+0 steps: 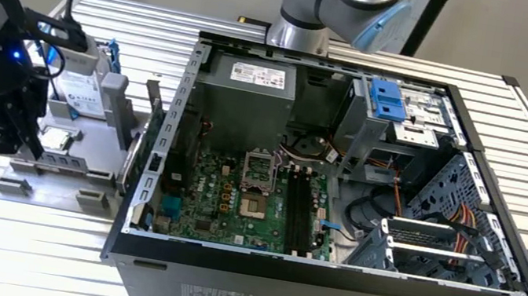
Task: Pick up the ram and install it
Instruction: 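Pick up the ram and move it above insertion slot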
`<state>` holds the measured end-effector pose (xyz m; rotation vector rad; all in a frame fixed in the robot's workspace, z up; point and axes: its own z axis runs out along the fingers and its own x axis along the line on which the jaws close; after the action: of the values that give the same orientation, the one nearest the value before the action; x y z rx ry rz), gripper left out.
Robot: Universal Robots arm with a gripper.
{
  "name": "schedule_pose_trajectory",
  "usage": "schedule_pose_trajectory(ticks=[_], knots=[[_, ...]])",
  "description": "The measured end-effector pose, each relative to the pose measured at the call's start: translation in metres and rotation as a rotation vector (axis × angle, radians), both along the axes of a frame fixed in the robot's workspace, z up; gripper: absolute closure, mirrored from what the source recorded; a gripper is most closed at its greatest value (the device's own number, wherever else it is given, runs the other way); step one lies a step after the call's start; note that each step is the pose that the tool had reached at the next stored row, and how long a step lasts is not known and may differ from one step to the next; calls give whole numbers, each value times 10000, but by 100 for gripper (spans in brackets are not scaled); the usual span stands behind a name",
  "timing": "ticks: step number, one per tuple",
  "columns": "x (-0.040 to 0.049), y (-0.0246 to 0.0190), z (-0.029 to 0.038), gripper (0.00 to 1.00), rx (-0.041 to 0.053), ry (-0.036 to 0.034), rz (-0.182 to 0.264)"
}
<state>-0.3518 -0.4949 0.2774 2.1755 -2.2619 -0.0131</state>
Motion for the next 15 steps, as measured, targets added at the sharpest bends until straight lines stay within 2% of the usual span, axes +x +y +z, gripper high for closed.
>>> schedule_pose_trajectory(ticks=[15], knots=[[1, 0, 64, 100, 0, 0, 1]])
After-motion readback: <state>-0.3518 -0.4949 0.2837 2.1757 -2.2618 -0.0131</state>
